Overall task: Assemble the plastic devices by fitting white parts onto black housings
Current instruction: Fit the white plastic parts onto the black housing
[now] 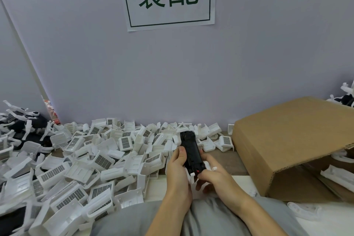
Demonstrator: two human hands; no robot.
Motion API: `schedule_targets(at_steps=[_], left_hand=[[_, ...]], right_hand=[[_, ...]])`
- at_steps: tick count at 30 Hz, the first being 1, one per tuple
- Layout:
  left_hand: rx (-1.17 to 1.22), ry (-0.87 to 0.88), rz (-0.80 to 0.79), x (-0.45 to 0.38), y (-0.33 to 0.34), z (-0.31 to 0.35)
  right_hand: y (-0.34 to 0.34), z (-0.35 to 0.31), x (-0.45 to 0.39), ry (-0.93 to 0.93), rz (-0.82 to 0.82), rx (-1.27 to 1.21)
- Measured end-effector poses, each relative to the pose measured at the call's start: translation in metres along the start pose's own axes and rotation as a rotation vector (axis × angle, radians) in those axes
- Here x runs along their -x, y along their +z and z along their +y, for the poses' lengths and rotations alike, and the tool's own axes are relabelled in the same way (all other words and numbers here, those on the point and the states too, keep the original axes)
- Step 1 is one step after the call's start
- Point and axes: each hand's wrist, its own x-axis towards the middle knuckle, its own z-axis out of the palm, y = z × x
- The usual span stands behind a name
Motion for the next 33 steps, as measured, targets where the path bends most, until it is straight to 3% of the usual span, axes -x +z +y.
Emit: schedule_targets(at_steps=[18,23,28,33], left_hand=[[-0.08,0.033,-0.031,-0.001,0.002,-0.001],[0.08,-0.038,0.019,-0.002,-0.002,0.004],[0.376,-0.088,0.086,-0.004,-0.008,0.021],[0.394,0.043,0.019,-0.01,-0.02,0.057]], right_hand=[[-0.001,0.002,-0.001,-0.001,0.066,0.03],[0.001,-0.002,0.004,-0.018,0.066,0.018],[-0.001,-0.004,0.005,-0.092,0.205,-0.092],[0.002,-0.003,0.006,-0.116,0.292,0.17]])
